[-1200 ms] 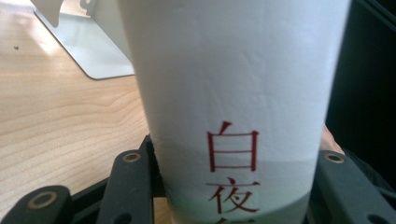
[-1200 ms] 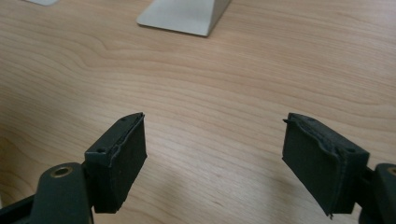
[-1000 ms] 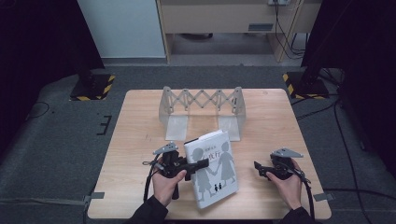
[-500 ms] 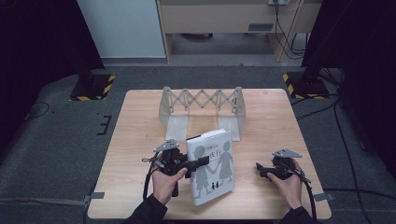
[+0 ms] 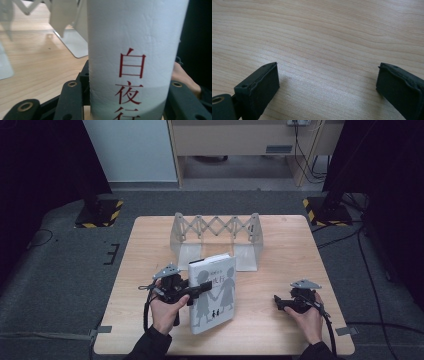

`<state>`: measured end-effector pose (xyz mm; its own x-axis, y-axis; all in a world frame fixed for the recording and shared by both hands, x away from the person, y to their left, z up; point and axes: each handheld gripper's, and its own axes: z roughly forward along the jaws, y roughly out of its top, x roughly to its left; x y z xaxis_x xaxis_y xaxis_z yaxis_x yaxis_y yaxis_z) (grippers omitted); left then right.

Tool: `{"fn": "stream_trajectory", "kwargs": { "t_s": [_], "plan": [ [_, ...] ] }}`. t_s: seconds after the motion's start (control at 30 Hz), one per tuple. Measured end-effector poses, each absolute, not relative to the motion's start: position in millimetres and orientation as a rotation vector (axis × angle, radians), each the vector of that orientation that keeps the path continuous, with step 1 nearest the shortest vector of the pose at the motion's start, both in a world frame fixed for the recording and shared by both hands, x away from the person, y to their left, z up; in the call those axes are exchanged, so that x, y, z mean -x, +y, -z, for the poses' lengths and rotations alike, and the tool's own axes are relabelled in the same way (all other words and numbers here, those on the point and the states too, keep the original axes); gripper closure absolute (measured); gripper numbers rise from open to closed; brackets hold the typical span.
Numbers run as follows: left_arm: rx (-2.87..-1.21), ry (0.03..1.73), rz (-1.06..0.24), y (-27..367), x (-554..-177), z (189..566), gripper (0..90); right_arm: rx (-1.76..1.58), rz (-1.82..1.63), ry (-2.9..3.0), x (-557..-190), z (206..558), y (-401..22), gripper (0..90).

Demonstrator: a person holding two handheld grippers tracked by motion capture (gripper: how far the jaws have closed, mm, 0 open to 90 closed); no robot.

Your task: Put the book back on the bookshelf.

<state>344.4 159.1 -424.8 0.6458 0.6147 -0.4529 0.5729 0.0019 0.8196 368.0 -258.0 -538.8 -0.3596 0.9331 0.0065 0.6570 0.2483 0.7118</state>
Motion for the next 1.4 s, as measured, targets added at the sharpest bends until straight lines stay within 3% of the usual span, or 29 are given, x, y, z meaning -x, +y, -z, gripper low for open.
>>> {"fn": "stream_trajectory", "kwargs": {
  "t_s": [1.4],
  "plan": [
    [-1.578,1.184,-0.303,227.9,-363.0,395.6,52.1,-1.448,-0.887,2.105,-368.2,539.0,-257.9,4.8]
  ]
}}
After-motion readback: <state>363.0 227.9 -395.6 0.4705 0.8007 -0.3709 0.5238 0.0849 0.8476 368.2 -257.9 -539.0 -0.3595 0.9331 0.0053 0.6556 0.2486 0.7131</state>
